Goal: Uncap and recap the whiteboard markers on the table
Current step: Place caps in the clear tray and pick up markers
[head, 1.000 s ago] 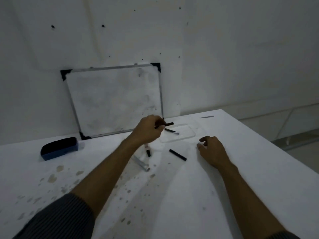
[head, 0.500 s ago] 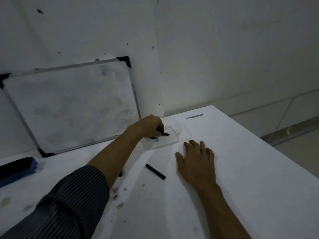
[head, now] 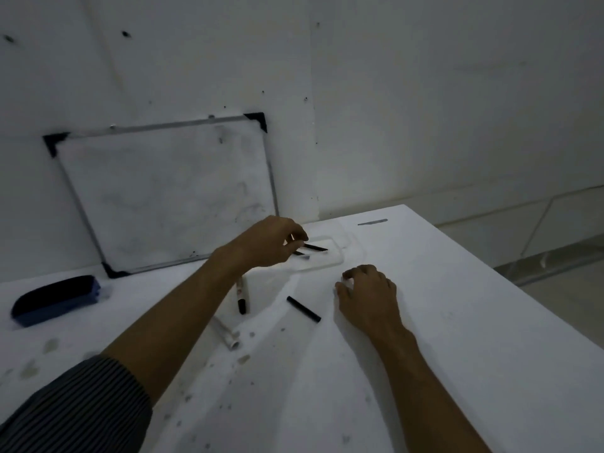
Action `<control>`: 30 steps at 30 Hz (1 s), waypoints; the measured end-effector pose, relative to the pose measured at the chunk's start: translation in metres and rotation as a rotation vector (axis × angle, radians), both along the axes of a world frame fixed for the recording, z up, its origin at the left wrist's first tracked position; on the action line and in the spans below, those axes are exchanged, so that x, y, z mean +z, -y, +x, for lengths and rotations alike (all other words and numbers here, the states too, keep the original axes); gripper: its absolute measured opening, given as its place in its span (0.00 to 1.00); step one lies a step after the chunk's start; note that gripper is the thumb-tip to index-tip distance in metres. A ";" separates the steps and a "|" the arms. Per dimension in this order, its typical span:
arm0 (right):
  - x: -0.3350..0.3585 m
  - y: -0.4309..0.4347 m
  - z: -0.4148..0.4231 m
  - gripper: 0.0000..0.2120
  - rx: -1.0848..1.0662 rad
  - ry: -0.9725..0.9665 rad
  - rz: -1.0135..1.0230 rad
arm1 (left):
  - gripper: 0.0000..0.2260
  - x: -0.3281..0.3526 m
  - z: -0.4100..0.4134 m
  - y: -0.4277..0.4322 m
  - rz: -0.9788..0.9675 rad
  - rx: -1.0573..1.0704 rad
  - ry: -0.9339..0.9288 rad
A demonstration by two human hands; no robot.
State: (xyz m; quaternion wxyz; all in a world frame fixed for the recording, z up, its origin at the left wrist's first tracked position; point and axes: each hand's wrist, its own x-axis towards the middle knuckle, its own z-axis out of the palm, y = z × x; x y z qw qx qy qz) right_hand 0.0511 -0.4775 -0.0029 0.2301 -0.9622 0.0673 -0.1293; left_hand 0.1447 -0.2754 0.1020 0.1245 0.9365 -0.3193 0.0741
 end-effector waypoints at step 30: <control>0.031 -0.122 -0.086 0.12 0.493 -0.080 0.292 | 0.20 -0.108 -0.179 -0.147 -0.223 0.222 0.364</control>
